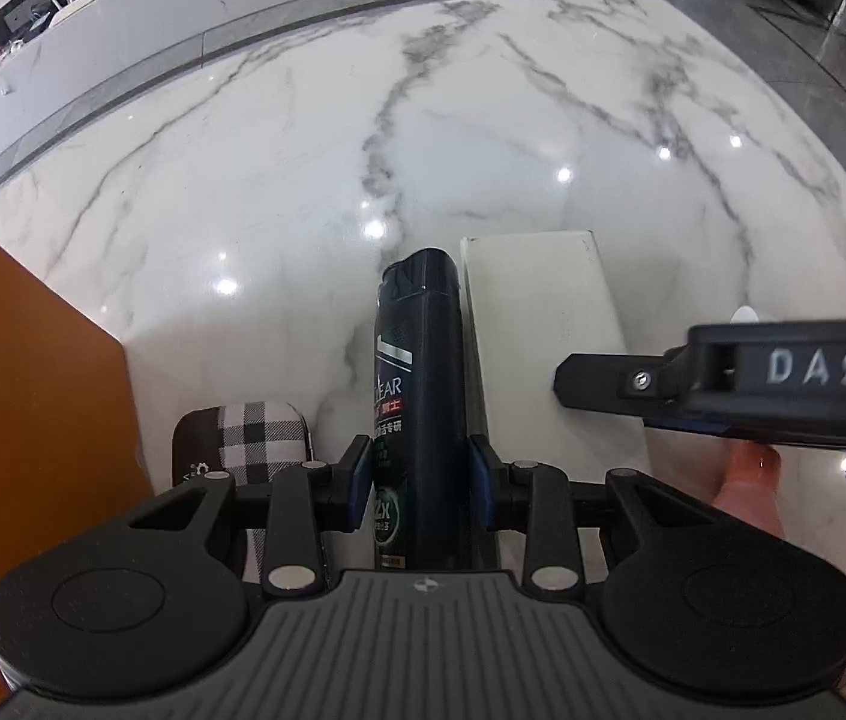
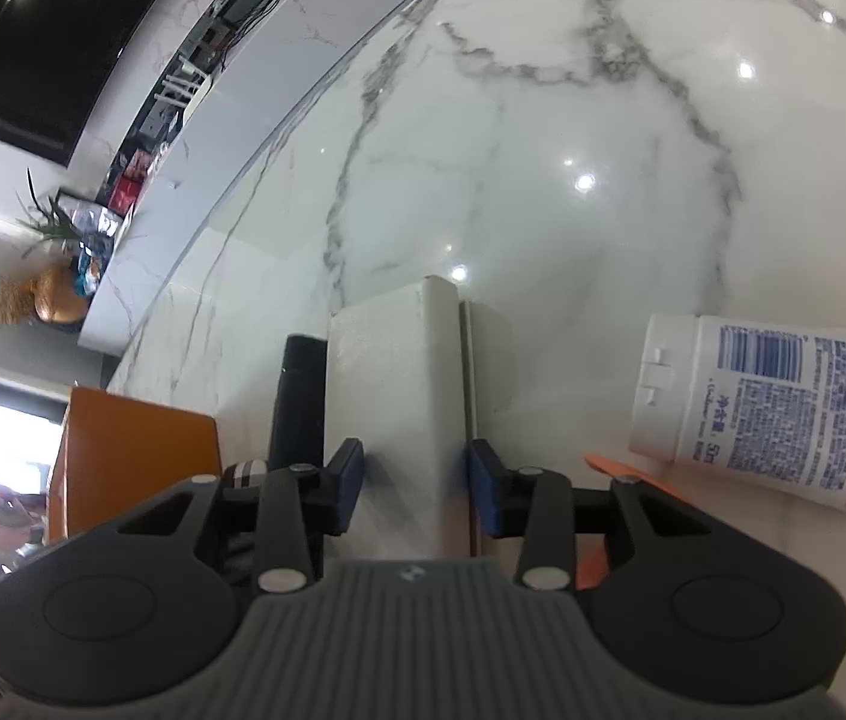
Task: Organize rigid objects
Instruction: 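Lift the shampoo bottle with the left tool while the right tool lifts the white box, then carry the shampoo bottle and white box over the orange shoebox with both tools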
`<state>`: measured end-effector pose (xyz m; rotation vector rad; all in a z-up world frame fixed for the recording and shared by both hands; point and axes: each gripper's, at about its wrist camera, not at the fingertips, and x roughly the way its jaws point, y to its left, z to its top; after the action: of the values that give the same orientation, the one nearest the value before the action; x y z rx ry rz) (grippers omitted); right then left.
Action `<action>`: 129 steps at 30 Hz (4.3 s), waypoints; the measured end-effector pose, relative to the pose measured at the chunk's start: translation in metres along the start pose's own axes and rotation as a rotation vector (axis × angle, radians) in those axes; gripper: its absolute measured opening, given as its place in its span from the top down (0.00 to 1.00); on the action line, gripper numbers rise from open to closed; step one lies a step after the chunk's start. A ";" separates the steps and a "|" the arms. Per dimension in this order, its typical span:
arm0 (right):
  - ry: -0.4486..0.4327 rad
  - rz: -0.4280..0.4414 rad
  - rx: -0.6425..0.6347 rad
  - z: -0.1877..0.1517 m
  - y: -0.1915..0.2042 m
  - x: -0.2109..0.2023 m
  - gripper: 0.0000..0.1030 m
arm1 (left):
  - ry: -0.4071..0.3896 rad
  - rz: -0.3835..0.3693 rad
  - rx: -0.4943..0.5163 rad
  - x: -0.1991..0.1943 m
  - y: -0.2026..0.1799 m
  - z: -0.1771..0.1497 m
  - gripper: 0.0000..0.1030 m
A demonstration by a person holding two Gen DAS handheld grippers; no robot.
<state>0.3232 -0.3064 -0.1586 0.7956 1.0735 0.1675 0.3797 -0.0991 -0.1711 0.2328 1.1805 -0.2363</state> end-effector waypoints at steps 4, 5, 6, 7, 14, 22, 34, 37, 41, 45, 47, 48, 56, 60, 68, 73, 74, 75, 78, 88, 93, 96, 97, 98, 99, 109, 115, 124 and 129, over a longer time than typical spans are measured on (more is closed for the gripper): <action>-0.028 0.041 0.025 0.000 -0.002 -0.012 0.65 | 0.000 0.003 -0.023 -0.001 0.004 0.000 0.64; -0.038 0.052 0.018 0.000 0.000 -0.015 0.65 | 0.000 0.006 -0.024 -0.001 0.005 0.001 0.64; -0.045 0.061 0.010 0.000 0.003 -0.017 0.65 | -0.001 0.011 -0.017 -0.001 0.004 0.001 0.64; -0.048 0.068 0.005 -0.001 0.003 -0.019 0.65 | -0.002 0.019 -0.009 -0.001 0.004 0.000 0.64; -0.033 0.191 0.023 -0.001 0.012 -0.024 0.72 | -0.002 0.053 0.016 -0.001 0.003 -0.001 0.63; 0.021 0.208 -0.026 -0.007 0.027 -0.010 0.87 | -0.003 0.013 0.057 -0.002 -0.013 0.000 0.63; -0.058 -0.132 -0.070 0.003 0.009 -0.014 0.45 | 0.001 0.005 0.044 -0.003 -0.012 -0.002 0.63; -0.067 -0.135 -0.096 -0.003 0.008 -0.012 0.47 | -0.001 0.005 0.047 -0.003 -0.013 -0.001 0.63; -0.071 -0.129 -0.085 -0.006 0.008 -0.015 0.50 | -0.019 0.003 -0.023 -0.007 -0.006 0.001 0.63; -0.070 -0.106 -0.052 -0.004 0.006 -0.016 0.50 | -0.067 -0.061 -0.121 -0.017 0.005 0.004 0.63; -0.067 -0.102 -0.044 -0.002 0.006 -0.016 0.50 | -0.077 -0.070 -0.110 -0.019 0.000 0.006 0.63; -0.066 -0.100 -0.043 -0.002 0.006 -0.016 0.50 | -0.078 -0.065 -0.102 -0.019 -0.003 0.007 0.63; -0.042 -0.056 0.011 0.001 -0.001 -0.016 0.50 | -0.091 -0.028 -0.037 -0.017 -0.020 0.012 0.63; -0.015 -0.001 0.064 0.000 -0.007 -0.013 0.52 | -0.094 -0.018 -0.031 -0.017 -0.020 0.012 0.63; -0.022 0.049 0.149 -0.003 -0.015 -0.017 0.54 | -0.089 0.021 -0.052 -0.016 -0.015 0.011 0.63; -0.044 0.085 0.092 -0.004 -0.004 -0.023 0.58 | -0.074 0.051 -0.070 -0.011 -0.008 0.010 0.63; -0.040 0.097 0.082 -0.005 -0.002 -0.022 0.58 | -0.069 0.059 -0.071 -0.010 -0.008 0.010 0.63; -0.023 0.123 0.088 -0.005 -0.001 -0.019 0.59 | -0.060 0.064 -0.073 -0.008 -0.007 0.009 0.63; 0.010 0.115 0.071 -0.008 0.002 -0.009 0.59 | -0.054 0.052 -0.063 -0.004 -0.008 0.005 0.63; 0.000 0.055 -0.038 -0.007 0.010 0.000 0.71 | -0.064 0.020 -0.140 -0.013 0.006 0.000 0.63; -0.049 0.043 -0.117 -0.005 0.016 -0.010 0.71 | -0.119 -0.033 -0.231 -0.046 0.019 -0.004 0.63; -0.074 0.062 -0.150 -0.006 0.021 -0.025 0.71 | -0.175 -0.095 -0.279 -0.082 0.031 -0.011 0.63; -0.081 0.068 -0.159 -0.006 0.025 -0.032 0.71 | -0.199 -0.108 -0.293 -0.095 0.036 -0.015 0.63; -0.085 0.078 -0.168 -0.007 0.030 -0.039 0.71 | -0.222 -0.123 -0.305 -0.110 0.041 -0.020 0.63; -0.091 0.095 -0.179 -0.008 0.037 -0.046 0.71 | -0.241 -0.134 -0.315 -0.123 0.048 -0.024 0.63; 0.009 0.279 -0.363 -0.042 0.176 -0.074 0.71 | -0.254 0.157 -0.305 -0.180 0.151 -0.083 0.63; 0.129 0.199 -0.469 -0.079 0.255 -0.019 0.71 | -0.166 0.282 -0.206 -0.137 0.177 -0.090 0.63; 0.181 -0.051 -0.602 -0.099 0.300 0.069 0.71 | -0.091 0.331 -0.177 -0.088 0.197 -0.095 0.63; 0.209 -0.117 -0.638 -0.090 0.298 0.095 0.71 | -0.085 0.349 -0.192 -0.076 0.198 -0.096 0.63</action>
<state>0.3680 -0.0019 -0.0532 0.1420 1.1674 0.4740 0.3276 0.1233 -0.1243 0.2528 1.0513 0.1710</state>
